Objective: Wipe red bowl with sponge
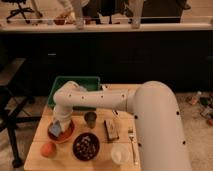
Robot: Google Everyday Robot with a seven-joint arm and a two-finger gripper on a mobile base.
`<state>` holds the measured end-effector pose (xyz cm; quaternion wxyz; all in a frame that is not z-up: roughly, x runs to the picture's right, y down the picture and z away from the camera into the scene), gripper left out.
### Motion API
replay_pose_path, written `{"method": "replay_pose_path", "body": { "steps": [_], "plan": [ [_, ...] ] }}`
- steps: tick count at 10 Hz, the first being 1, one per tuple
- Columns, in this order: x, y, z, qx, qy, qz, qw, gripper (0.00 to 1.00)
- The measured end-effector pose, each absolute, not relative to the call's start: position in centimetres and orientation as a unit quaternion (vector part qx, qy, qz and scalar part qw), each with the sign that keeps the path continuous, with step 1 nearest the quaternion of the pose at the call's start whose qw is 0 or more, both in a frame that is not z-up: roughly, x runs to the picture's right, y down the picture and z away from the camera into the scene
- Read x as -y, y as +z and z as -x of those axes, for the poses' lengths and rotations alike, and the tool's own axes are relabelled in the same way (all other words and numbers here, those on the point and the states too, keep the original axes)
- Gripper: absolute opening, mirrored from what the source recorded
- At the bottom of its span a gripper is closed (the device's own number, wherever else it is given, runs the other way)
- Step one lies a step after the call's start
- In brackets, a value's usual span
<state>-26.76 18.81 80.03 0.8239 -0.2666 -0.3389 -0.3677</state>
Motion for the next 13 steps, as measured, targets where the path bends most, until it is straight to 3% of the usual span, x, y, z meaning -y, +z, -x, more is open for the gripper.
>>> {"method": "replay_pose_path", "body": {
  "steps": [5,9,13],
  "plan": [
    [-19.5,78.5,28.9,0.361,-0.389,0.274,0.802,0.0],
    [-21.4,77.1,25.7,0.37,-0.363,0.287,0.806,0.0],
    [-21.7,78.1,23.6,0.364,-0.344,0.299,0.812,0.0]
  ]
}}
